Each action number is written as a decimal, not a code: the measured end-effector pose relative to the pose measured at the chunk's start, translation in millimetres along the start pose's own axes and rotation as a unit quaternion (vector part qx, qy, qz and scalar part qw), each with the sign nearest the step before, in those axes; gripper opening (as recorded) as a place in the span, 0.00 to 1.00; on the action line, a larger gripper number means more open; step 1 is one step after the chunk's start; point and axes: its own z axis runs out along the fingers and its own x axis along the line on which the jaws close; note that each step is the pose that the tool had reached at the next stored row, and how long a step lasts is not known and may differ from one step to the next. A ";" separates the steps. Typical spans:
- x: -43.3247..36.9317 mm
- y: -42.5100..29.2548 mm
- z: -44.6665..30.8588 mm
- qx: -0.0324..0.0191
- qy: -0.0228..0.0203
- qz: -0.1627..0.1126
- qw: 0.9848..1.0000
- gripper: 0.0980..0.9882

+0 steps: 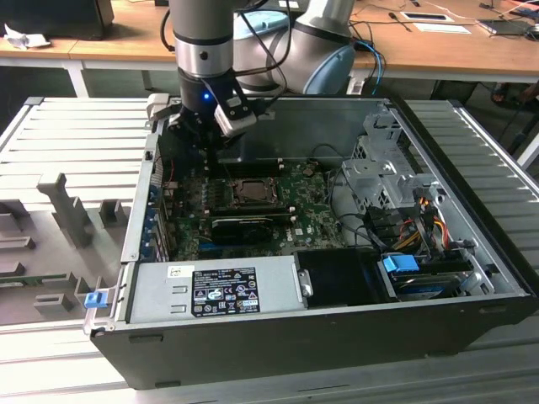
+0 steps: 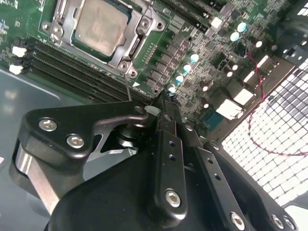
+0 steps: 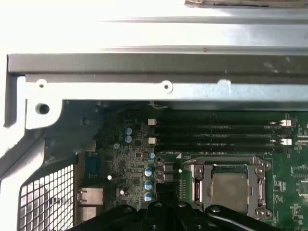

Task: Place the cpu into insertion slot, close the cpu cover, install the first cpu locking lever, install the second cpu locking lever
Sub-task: 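Install the first cpu locking lever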

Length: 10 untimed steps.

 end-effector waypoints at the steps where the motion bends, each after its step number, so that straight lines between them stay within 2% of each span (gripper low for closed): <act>1: 0.0 1.3 0.2 0.000 0.000 -0.001 1.000 0.01; 7: -0.1 11.3 1.4 0.000 0.000 -0.006 1.000 0.01; 10: -1.9 13.2 1.6 0.000 0.000 -0.008 1.000 0.01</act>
